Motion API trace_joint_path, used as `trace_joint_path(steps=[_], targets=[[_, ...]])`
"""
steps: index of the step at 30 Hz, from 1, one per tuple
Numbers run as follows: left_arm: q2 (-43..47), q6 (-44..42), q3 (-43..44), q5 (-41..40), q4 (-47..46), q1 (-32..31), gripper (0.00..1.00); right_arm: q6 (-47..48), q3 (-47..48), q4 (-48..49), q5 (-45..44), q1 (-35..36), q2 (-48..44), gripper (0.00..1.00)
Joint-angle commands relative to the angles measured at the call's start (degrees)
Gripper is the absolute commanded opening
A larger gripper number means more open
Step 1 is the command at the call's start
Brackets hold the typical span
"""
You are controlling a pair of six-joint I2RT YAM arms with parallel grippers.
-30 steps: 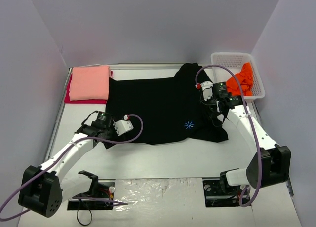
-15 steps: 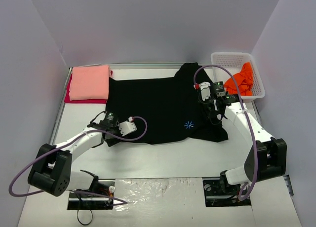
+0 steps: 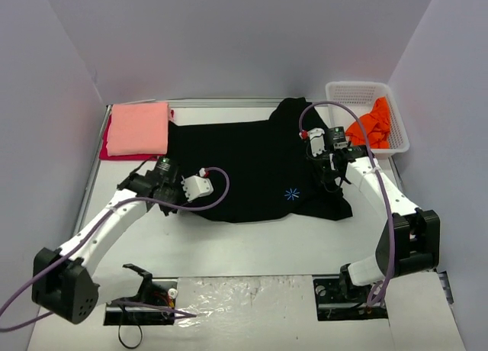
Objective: Fold and stack the t-shirts
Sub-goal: Flatten out the tshirt
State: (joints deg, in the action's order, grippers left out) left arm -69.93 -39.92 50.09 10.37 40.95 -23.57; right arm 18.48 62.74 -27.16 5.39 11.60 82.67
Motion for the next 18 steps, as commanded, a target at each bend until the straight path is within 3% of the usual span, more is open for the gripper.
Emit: trace_joint_path(steps=[1,7,12,18], targets=[[5.2,-1.8,7.2,6.4,14.5,-0.6,0.02,0.0,-0.2,-0.1,-0.2,-0.4,0.1,0.35],[5.4,-1.8,8.2,4.4,14.1,-0.4,0.05,0.1,-1.0,0.3,0.0,-0.4,-0.2,0.36],[-0.4,-1.5,4.2,-1.9,7.8,-0.3,0.06,0.0,-1.7,0.6,-0.5,-0.4,-0.8,0.36],[-5.2,-1.8,5.5,-1.1,6.8,-0.2,0.04,-0.1,-2.2,1.1,-1.0,-0.7,-0.1,0.36]])
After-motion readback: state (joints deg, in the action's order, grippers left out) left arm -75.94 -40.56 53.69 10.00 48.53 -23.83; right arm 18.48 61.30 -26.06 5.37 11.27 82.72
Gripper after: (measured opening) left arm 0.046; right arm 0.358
